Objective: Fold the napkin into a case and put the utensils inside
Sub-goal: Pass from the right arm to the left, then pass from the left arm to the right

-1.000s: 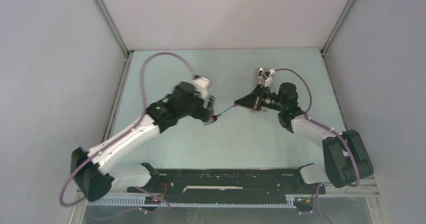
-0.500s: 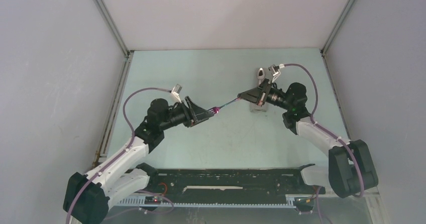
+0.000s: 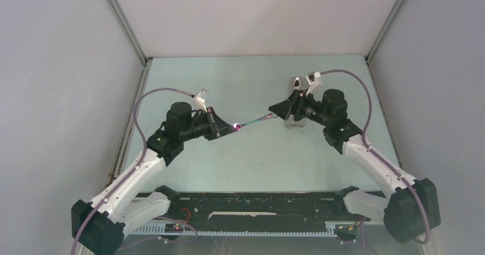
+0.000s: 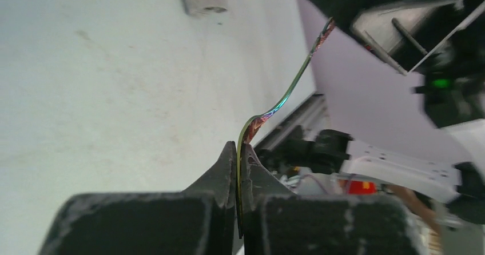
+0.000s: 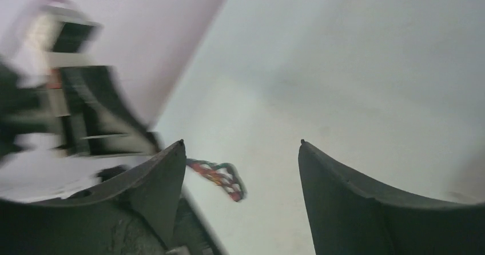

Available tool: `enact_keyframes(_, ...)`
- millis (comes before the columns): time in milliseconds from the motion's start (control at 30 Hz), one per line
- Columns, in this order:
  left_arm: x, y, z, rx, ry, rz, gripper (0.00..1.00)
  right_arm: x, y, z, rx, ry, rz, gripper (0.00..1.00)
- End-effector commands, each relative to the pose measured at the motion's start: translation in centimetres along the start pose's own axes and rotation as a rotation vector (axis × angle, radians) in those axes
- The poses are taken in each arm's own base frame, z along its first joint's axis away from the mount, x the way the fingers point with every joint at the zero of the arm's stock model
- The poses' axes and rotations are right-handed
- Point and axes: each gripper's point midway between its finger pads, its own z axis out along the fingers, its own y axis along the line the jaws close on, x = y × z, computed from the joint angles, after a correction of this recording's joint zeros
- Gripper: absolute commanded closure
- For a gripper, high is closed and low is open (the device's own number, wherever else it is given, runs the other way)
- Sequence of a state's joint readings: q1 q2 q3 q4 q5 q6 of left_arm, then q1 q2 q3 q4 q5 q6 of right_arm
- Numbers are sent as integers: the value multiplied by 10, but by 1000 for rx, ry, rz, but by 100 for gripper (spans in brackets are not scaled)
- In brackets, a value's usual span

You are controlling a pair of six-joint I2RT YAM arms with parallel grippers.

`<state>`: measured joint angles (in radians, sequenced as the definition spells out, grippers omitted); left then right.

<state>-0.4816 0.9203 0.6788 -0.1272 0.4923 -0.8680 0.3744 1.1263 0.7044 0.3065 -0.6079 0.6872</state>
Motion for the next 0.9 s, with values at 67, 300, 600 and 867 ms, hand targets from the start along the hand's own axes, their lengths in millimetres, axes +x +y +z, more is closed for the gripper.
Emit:
enact_keyframes(67,-7,46,-29,-377,137,298,100,4,-58,-14,459,213,-782,19)
enact_keyframes(300,-3,54,-38,-487,289,410,100,72,31,16,-39,309,-1306,22)
enact_keyframes(600,14,39,-29,-445,361,462,100,143,86,56,-419,291,-1470,46)
enact_keyframes(867,20,37,-33,-429,362,458,100,148,64,84,-300,330,-1408,55)
